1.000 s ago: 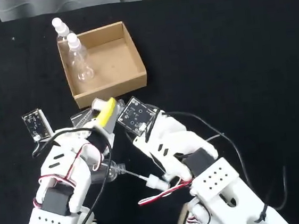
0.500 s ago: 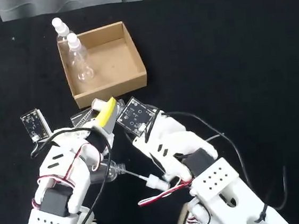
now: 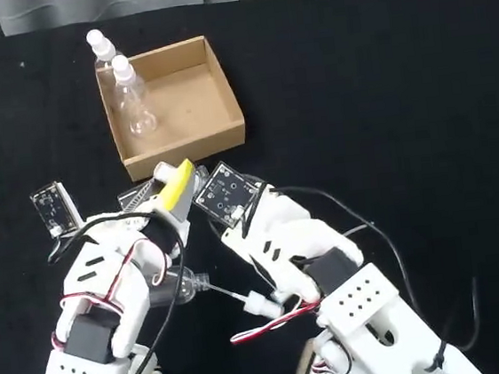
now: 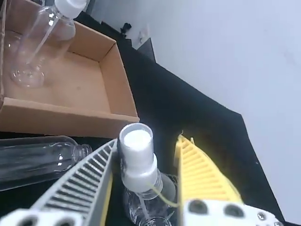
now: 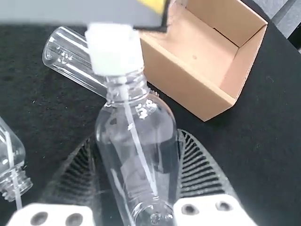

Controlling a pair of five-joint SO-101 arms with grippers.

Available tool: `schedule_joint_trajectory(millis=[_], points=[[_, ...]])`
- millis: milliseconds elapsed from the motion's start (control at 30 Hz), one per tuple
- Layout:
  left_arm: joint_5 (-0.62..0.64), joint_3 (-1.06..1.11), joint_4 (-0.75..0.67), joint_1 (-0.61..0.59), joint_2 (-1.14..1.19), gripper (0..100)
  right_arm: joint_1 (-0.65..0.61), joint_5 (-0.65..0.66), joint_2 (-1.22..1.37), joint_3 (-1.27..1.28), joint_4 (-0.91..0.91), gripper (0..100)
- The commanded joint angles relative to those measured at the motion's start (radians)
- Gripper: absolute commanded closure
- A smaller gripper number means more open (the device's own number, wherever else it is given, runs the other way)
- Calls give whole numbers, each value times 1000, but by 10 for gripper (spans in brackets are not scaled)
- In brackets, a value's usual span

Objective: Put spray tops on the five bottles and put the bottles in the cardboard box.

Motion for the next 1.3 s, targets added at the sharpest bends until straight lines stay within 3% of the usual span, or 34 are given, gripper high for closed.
schedule_joint_trajectory(millis=[0,700,967,1100,1267], points=[[12,-65,0,19,-12,820,-14,2,-39,-7,-25,959],[-25,-91,9,58,-12,820,-8,-6,-39,-8,-31,960],[-23,-99,9,-54,-20,820,-6,-8,-39,-8,-31,961],[-21,-96,15,-61,-117,820,-6,-8,-39,-8,-31,961],[-21,-105,121,-77,-264,820,-6,-8,-39,-8,-31,962]])
